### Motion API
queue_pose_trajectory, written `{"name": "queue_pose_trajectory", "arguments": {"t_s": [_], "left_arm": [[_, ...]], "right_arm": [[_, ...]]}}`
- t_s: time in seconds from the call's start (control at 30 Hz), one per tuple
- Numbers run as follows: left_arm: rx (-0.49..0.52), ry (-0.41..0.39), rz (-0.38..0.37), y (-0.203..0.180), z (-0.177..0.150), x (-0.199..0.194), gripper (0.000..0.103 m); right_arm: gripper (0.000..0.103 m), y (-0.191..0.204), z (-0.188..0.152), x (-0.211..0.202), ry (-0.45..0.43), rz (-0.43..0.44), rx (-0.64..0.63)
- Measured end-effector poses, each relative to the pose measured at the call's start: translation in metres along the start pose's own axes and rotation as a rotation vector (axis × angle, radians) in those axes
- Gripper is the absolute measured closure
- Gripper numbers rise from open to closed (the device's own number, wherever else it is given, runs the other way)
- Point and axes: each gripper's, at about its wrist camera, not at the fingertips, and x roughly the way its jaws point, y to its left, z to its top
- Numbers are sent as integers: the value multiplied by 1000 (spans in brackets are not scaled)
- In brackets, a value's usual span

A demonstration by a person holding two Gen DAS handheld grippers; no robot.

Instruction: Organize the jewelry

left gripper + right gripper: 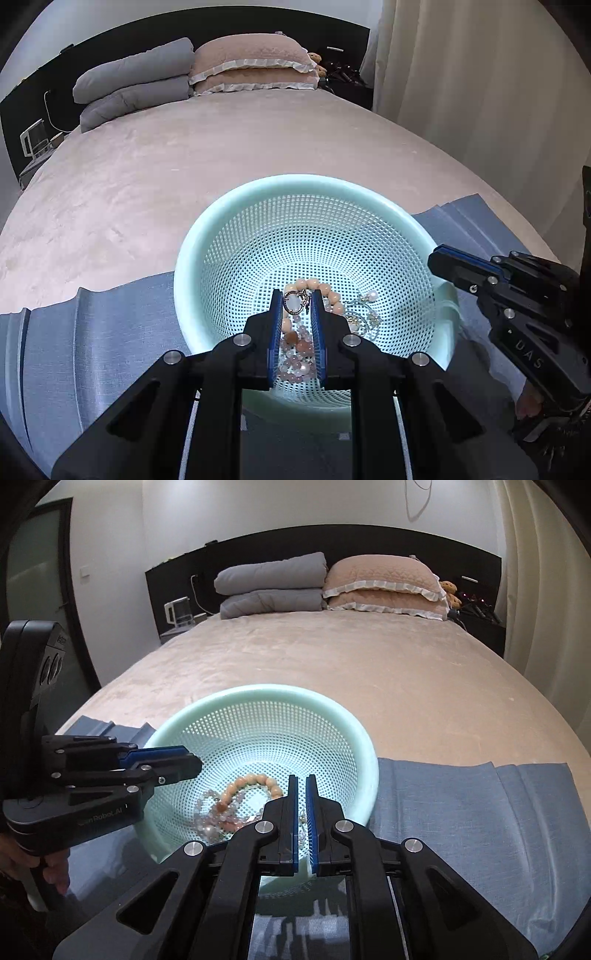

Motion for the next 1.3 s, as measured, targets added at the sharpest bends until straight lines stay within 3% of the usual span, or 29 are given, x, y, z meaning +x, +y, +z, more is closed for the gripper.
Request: {"name": "queue_pose_trajectory", "arguments": {"t_s": [0.07, 0.1, 0.13, 0.2, 0.27, 0.4, 0.5, 0.63, 0.8, 0.93, 1.07, 1.17, 1.3], "left_arm": [[-5, 8, 23, 5, -2, 4, 78], [-10, 9, 25, 6, -3, 4, 73], [-18, 12, 25, 8, -3, 4, 59], [-22, 2, 19, 9, -5, 0, 47], [-6, -21, 43, 6, -4, -6, 34], [1, -61, 81, 7, 0, -20, 16], [-12, -88, 148, 13, 1, -27, 6], [-56, -38, 175, 27, -2, -18, 6], [-93, 47, 144, 36, -18, 4, 6], [-93, 56, 95, 31, -29, 9, 11], [-22, 60, 85, 13, -30, 8, 24], [2, 49, 120, -1, -31, 2, 24], [-24, 49, 94, -5, -35, -10, 24]], "right_arm": [[96, -4, -1, 0, 3, -5, 19], [90, -6, -3, -1, 4, -9, 25], [84, -7, -4, -2, 1, -16, 30], [60, -10, -6, -5, -15, -31, 37], [54, -12, -6, -9, -32, -44, 42], [31, -21, -5, -17, -70, -76, 72], [25, -30, -7, -15, -55, -70, 119], [25, -40, -13, -4, -2, -33, 187], [58, -46, -22, 8, 73, 38, 251], [74, -40, -26, 12, 104, 62, 236], [75, -28, -23, 7, 89, 43, 193], [75, -25, -25, 2, 103, 14, 177], [75, -29, -26, -10, 110, 32, 206]]}}
